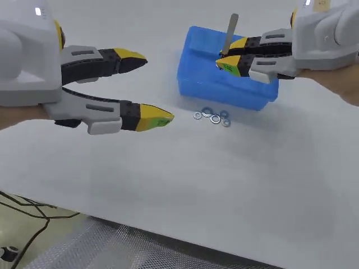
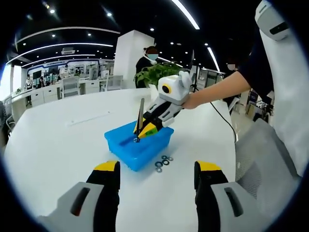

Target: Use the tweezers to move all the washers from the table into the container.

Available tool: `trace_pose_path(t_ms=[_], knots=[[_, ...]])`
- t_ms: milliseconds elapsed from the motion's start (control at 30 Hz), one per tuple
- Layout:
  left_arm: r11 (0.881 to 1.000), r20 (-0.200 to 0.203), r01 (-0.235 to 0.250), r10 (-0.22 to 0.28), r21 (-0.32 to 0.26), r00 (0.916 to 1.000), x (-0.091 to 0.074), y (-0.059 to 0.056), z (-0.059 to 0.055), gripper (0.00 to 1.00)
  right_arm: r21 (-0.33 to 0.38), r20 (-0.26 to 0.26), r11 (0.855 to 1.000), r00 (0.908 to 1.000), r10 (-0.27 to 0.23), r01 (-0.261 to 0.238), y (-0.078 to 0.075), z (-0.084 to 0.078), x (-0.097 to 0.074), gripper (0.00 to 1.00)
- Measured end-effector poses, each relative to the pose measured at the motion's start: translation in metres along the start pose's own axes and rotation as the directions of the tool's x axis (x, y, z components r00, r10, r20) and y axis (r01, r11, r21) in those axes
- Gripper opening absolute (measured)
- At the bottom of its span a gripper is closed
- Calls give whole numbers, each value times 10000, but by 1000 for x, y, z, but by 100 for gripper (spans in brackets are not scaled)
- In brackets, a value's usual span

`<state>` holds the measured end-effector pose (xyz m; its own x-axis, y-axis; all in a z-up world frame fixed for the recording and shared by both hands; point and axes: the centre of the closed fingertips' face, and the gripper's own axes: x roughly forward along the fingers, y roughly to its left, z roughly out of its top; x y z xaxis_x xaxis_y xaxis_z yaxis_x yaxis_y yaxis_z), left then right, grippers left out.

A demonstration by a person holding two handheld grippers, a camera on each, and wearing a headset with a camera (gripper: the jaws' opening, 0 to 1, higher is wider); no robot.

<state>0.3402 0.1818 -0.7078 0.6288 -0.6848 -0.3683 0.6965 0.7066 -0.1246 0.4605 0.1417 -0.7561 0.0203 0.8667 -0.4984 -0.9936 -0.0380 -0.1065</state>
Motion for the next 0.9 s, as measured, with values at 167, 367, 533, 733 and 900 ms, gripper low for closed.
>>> trace_pose_path(t_ms=[167, 367, 533, 733, 900], knots=[[9999, -92, -86, 84, -130, 9999, -1, 2, -4, 67, 254, -1, 9996, 10000, 91, -91, 2, -10, 5, 10], [9996, -103, -206, 204, -193, 9997, 0, 1, -3, 67, 419, -42, 9990, 9999, 141, -140, 3, -16, 6, 10], [9994, -127, -242, 238, -257, 9996, 1, 0, -4, 67, 521, 5, 9986, 9999, 124, -124, 1, -18, 7, 10], [9994, -187, -170, 164, -307, 9997, 4, -6, -4, 67, 607, 54, 9981, 9999, 136, -139, 3, -19, 7, 10], [9993, -171, -188, 183, -336, 9997, 3, -5, -4, 67, 542, 56, 9984, 9999, 150, -152, 4, -20, 8, 10]])
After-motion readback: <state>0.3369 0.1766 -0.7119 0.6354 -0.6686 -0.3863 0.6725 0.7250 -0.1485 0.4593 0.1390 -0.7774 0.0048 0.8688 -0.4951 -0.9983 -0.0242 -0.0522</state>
